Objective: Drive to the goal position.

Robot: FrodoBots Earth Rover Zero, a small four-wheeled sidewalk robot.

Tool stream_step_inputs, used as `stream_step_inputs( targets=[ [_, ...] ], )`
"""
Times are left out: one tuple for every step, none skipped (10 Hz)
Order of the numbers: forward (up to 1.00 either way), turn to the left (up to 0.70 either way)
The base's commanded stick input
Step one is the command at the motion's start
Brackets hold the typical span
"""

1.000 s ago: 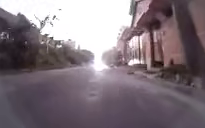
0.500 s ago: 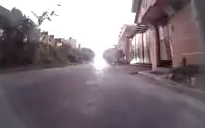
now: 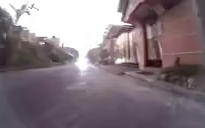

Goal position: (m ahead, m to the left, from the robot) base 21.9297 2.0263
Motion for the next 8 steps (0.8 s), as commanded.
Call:
stream_step_inputs(
  targets=[
    [1.0, 0.0],
    [1.0, 0.0],
    [1.0, 0.0],
    [1.0, 0.0],
    [1.0, 0.0],
    [1.0, 0.0],
    [1.0, 0.0],
    [1.0, 0.0]
  ],
)
